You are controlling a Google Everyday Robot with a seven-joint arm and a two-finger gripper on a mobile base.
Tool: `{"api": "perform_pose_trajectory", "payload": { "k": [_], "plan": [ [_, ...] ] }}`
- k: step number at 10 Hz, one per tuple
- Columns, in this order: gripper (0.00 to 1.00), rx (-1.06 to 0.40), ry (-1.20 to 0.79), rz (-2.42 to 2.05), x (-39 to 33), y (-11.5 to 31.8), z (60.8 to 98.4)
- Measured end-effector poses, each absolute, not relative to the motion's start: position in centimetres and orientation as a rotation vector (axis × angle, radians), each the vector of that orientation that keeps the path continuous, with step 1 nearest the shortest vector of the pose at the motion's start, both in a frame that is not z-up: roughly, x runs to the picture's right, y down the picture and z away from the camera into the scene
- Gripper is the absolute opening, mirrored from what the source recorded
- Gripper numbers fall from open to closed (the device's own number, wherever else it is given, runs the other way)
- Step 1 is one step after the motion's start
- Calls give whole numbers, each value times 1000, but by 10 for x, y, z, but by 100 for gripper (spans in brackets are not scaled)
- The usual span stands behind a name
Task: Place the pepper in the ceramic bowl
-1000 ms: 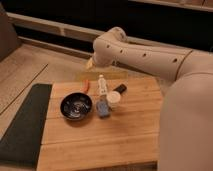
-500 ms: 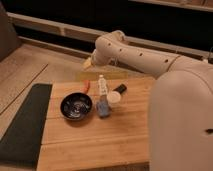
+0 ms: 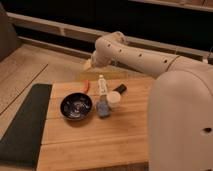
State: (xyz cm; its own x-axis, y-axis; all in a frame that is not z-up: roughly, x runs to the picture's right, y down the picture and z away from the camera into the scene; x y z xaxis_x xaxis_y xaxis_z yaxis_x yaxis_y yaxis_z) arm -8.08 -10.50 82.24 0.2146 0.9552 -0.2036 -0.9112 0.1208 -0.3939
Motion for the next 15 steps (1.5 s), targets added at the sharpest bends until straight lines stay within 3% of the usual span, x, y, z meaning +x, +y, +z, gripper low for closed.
{"api": "perform_pose_trajectory", "payload": {
  "k": [5, 10, 15],
  "plan": [
    [65, -530, -79, 1256, -111, -97, 849],
    [65, -380, -113, 1099, -145, -135, 899],
    [65, -367, -106, 1092, -144, -138, 899]
  ]
}}
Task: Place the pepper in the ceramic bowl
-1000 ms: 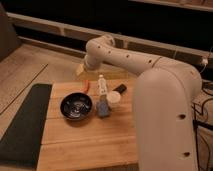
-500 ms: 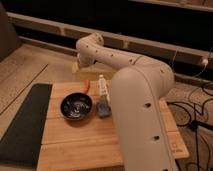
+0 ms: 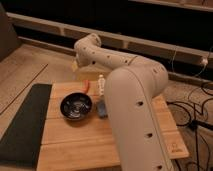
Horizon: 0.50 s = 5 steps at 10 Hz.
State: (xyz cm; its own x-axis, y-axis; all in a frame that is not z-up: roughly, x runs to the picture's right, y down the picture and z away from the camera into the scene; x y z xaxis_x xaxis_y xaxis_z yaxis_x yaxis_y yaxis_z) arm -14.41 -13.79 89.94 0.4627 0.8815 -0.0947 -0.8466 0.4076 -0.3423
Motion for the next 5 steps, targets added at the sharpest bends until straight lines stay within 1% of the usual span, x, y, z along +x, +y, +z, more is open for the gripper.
{"api": "perform_pose_trajectory", "payload": {
  "k": [2, 5],
  "plan": [
    [65, -371, -71, 1068, -145, -134, 902],
    [65, -456, -15, 1140, -148, -107, 922]
  ]
}}
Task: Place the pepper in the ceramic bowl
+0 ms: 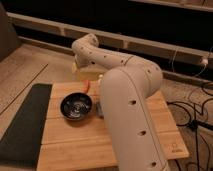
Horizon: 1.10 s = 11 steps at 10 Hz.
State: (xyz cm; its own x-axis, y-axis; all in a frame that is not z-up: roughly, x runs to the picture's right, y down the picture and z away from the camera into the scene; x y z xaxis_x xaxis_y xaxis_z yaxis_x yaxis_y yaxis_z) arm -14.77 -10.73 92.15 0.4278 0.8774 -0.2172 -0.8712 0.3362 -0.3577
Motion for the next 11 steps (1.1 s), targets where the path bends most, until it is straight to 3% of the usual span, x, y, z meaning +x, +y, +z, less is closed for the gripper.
{"api": "perform_pose_trajectory", "payload": {
  "k": [11],
  "plan": [
    [65, -567, 287, 1112, -158, -47, 984]
  ]
}}
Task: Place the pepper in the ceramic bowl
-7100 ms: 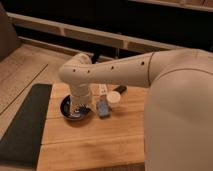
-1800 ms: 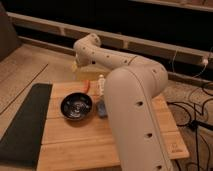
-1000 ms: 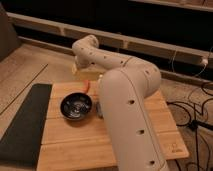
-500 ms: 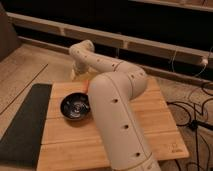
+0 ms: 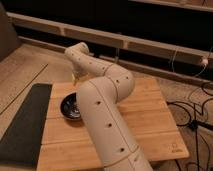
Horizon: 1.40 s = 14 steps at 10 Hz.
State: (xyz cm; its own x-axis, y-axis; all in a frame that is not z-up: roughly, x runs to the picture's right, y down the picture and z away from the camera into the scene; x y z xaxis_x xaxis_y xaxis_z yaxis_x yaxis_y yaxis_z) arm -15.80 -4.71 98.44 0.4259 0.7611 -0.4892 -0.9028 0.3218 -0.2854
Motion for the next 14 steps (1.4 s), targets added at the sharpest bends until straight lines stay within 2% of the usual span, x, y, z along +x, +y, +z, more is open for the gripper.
{"api": "perform_pose_trajectory", "payload": {
  "k": [8, 11, 14],
  "plan": [
    [65, -592, 330, 1161, -157, -41, 996],
    [65, -520, 193, 1132, -165, -72, 993],
    [65, -540, 124, 1137, -164, -62, 990]
  ]
}}
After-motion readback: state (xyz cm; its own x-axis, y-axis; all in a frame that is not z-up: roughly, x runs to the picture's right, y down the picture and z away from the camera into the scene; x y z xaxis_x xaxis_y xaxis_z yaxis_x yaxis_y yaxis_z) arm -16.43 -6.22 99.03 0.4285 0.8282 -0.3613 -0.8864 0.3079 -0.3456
